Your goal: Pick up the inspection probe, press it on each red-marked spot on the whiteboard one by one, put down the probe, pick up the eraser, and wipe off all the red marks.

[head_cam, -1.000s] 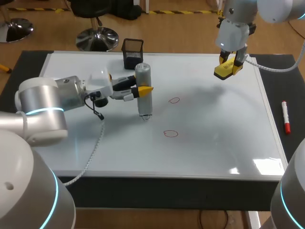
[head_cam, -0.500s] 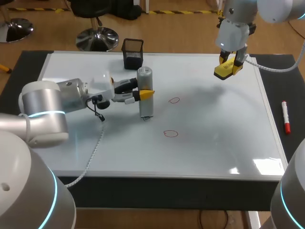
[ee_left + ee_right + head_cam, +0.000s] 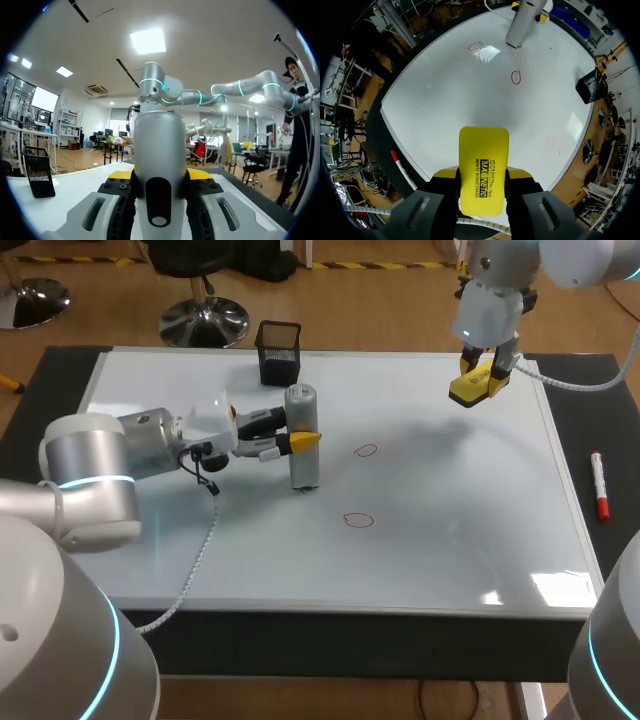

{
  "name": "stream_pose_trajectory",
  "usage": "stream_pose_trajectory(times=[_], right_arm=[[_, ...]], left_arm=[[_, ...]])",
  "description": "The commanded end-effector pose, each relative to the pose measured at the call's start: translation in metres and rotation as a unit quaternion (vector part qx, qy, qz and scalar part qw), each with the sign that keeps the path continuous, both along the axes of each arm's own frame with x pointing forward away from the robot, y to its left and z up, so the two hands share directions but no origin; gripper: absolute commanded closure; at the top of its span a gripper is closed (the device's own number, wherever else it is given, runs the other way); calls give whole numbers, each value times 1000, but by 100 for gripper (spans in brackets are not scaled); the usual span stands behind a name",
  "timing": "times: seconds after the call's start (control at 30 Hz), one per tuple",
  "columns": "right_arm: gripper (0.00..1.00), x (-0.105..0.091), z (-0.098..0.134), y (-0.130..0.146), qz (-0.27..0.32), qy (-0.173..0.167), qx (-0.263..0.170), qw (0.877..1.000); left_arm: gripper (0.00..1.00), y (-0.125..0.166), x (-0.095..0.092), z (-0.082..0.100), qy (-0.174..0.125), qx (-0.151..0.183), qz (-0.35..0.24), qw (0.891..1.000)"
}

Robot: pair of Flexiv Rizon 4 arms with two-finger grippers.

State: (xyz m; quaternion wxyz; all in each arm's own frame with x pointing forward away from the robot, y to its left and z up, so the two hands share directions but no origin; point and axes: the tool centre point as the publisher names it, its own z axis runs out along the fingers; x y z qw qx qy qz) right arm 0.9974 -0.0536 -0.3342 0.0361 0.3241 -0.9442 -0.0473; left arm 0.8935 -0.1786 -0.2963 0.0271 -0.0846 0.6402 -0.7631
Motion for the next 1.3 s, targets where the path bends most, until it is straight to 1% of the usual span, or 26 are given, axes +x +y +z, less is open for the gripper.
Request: stream_pose_trajectory(times=[0.03,0.33,0.53,0.57,0.63,0.7,0.73,0.8,0.83,0.9,0.93,1.13,1.3], right_arm=[[100,0,2,-1,1,1,-2,1000],[100,0,2,-1,1,1,-2,1000],[100,0,2,-1,1,1,-2,1000],[100,0,2,-1,1,1,-2,1000],[100,0,2,-1,1,1,-2,1000],[100,0,2,-1,1,1,-2,1000],[100,0,2,-1,1,1,-2,1000],[100,0,2,-1,1,1,-2,1000],[100,0,2,-1,1,1,-2,1000],[100,0,2,-1,1,1,-2,1000],[100,0,2,-1,1,1,-2,1000],[100,0,2,-1,1,1,-2,1000],[100,0,2,-1,1,1,-2,1000]], left_arm=[[100,0,0,-3,1,0,-5,1000],[100,2,-1,-4,1,-2,-5,1000],[100,4,0,-1,-2,-3,-1,1000],[100,4,0,1,-3,-2,2,1000],[100,5,1,9,-1,0,14,1000],[100,7,2,19,-7,-1,17,1000],[100,8,3,24,-10,4,23,1000],[100,12,6,33,-16,-4,31,999],[100,14,8,39,-19,0,37,999],[100,20,13,47,-25,-7,42,999],[100,22,15,50,-27,-3,47,999],[100,45,38,59,-30,0,79,996],[100,69,62,67,-32,-12,109,993]])
